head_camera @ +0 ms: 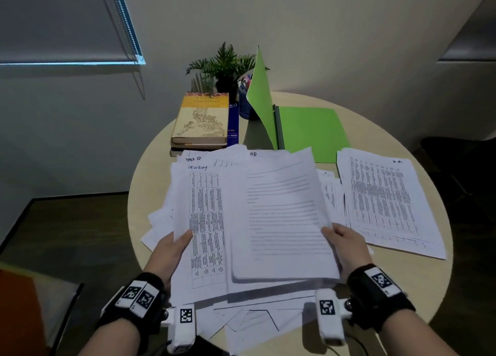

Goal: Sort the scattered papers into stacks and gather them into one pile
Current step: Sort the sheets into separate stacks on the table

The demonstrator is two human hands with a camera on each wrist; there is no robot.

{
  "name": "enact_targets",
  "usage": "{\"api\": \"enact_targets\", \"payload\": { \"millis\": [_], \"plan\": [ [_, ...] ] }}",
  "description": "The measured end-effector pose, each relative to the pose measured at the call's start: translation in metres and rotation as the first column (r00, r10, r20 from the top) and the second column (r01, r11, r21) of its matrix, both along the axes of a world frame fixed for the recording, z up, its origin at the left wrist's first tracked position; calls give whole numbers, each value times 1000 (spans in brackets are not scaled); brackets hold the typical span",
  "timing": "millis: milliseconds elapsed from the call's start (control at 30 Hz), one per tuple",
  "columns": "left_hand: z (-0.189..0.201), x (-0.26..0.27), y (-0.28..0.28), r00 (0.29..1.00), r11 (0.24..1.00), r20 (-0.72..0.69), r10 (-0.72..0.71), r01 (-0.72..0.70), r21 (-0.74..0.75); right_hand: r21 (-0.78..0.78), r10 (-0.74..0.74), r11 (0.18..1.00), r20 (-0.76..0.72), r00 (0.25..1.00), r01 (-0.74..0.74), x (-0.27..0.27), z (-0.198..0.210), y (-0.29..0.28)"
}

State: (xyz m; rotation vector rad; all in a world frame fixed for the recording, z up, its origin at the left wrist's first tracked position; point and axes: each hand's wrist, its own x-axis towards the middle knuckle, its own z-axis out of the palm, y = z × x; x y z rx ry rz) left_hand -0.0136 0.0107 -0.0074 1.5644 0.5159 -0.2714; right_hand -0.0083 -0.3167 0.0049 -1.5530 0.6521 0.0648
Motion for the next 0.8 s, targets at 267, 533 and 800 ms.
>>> {"api": "enact_targets", "payload": {
  "millis": [267,533,800],
  "plan": [
    [2,-4,-1,999,990,-31,21,-25,-138,40,51,998,0,999,-51,-2,-18,33],
    [-19,-8,-1,997,994,-58,-60,54,-96,-188,230,955,-17,973,-229,-6,-39,73],
    [-6,-9,42,995,997,-59,75,-74,14,-728,102,589,-363,926,-350,37,-27,7]
  ]
}}
